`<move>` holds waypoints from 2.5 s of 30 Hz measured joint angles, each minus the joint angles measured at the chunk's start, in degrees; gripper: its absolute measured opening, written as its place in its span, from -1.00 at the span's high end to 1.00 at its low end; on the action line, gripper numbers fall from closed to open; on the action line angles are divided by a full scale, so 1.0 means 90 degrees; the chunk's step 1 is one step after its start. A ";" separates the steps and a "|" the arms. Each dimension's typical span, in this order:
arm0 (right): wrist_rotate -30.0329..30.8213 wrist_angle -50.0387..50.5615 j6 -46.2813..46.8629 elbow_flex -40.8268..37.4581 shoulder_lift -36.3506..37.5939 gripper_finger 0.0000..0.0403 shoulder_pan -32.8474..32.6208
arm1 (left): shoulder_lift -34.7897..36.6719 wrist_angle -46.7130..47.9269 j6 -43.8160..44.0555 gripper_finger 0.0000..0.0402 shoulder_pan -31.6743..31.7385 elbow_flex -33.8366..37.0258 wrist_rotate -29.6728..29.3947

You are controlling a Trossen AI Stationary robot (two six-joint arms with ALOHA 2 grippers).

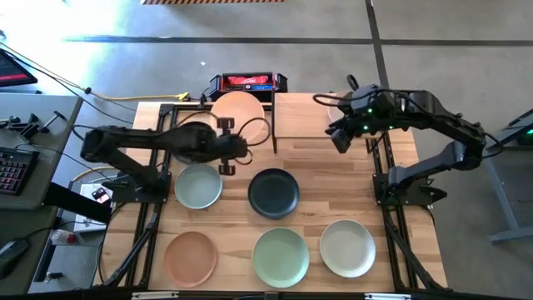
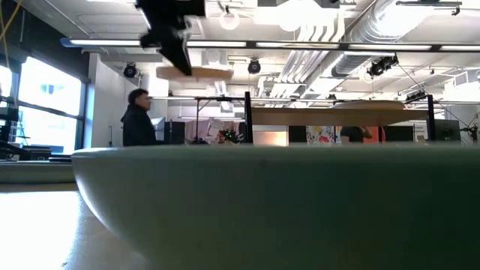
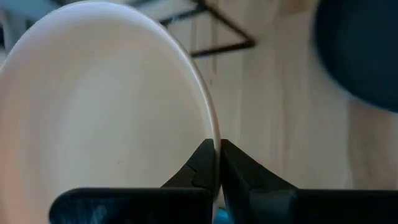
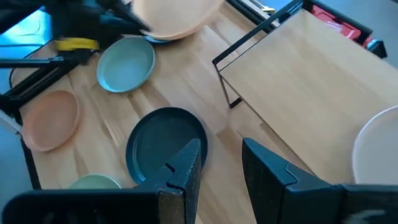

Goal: Place and stack plates onto a shelf
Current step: Stack the orange plate on top of the white plate on the shelf

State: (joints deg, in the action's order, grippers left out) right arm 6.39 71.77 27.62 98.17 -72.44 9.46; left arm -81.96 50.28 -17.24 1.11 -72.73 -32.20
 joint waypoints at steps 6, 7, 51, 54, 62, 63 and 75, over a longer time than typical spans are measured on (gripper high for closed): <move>0.0393 -0.0053 0.0874 0.0000 -0.0298 0.52 -0.0373 | 0.0502 -0.0051 -0.0820 0.99 -0.0797 -0.0007 0.0031; 0.0465 -0.0061 0.0999 0.0000 -0.0370 0.52 -0.0440 | 0.0539 -0.0049 -0.0953 0.99 -0.0910 -0.0007 0.0039; 0.1351 -0.1087 0.2174 0.0000 -0.2736 0.30 -0.1164 | -0.0589 -0.0301 -0.2138 0.98 -0.2012 -0.0002 0.0132; 0.1415 -0.1053 0.2263 0.0000 -0.2750 0.30 -0.1164 | -0.0589 -0.0438 -0.2140 0.98 -0.2012 -0.0002 0.0133; 0.1431 -0.1054 0.2268 0.0000 -0.2771 0.33 -0.1164 | -0.0589 -0.0719 -0.2161 0.98 -0.2012 -0.0002 0.0131; 0.1435 -0.1050 0.2290 0.0000 -0.2771 0.36 -0.1164 | -0.0589 -0.0784 -0.2159 0.98 -0.2012 0.0000 0.0133; 0.1449 -0.1017 0.2384 0.0000 -0.2767 0.93 -0.1132 | -0.0589 -0.0890 -0.2142 0.98 -0.2014 0.0000 0.0163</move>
State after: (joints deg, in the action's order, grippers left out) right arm 19.43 62.62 49.08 98.17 -97.34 -0.72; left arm -87.26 42.27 -36.51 -17.02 -72.73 -30.74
